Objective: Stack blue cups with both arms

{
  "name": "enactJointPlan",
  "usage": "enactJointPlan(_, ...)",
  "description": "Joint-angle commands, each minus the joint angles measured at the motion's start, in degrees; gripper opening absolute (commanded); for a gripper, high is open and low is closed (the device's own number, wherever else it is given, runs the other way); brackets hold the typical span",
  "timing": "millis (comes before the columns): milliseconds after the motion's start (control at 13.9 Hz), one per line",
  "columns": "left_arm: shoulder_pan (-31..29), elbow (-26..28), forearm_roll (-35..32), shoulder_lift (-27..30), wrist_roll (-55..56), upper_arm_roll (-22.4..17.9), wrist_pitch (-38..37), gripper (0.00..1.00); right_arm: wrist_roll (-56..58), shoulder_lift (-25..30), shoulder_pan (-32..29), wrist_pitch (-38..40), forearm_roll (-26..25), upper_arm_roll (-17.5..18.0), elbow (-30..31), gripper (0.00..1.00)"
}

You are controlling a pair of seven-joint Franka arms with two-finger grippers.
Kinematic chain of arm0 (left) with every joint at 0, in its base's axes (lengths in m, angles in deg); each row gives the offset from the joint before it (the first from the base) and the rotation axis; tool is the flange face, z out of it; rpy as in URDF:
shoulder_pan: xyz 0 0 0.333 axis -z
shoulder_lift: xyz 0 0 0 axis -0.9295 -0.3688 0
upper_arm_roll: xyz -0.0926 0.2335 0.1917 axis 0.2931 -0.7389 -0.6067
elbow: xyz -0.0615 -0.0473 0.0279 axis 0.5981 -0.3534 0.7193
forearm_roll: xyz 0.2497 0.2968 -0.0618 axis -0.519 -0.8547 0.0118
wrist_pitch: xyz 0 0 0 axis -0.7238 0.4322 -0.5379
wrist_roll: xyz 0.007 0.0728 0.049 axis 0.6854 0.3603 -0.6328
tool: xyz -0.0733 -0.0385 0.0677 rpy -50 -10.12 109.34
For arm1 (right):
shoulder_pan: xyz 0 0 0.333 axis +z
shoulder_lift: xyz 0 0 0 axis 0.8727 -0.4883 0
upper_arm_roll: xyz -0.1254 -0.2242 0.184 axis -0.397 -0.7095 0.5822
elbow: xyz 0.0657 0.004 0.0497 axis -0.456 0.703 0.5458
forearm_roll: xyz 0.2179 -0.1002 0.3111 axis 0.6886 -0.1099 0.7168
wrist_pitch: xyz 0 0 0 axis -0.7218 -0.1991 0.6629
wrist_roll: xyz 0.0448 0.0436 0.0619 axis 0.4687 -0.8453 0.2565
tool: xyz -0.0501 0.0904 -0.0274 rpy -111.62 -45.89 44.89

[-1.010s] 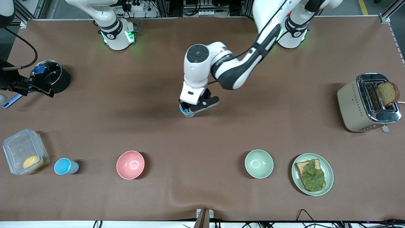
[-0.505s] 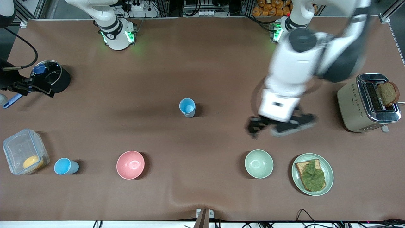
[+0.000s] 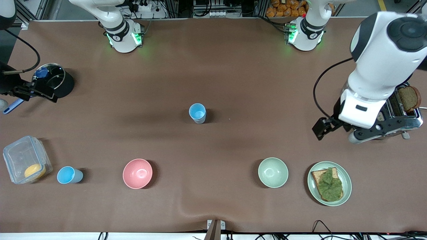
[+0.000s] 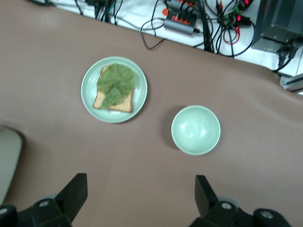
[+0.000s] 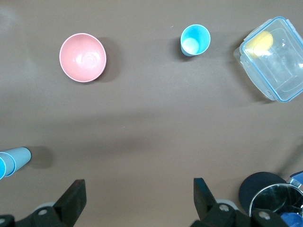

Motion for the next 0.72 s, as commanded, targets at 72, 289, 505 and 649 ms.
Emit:
enactJointPlan(72, -3.87, 1.95, 4.44, 3.24, -5.22, 0.60, -3.10, 1.00, -0.37, 0.75, -0.29, -0.20, -0.74, 0.33, 0.63, 1.00)
enactJointPlan(289, -4.75, 1.77, 5.41, 5.59, -10.02, 0.07, -7.40, 1.00, -0.37, 0.75, -0.29, -0.20, -0.74, 0.33, 0.63, 1.00)
enactJointPlan(505, -3.18, 3.34, 13.04, 9.47, -19.61, -8.95, -11.62, 1.00, -0.37, 0.75, -0.29, -0.11, -0.74, 0.33, 0.63, 1.00)
enactJointPlan(649, -2.73, 6.50, 14.11, 10.79, -25.93, -12.58, -12.25, 1.00, -0.37, 0.75, -0.29, -0.11, -0.74, 0.33, 0.63, 1.00)
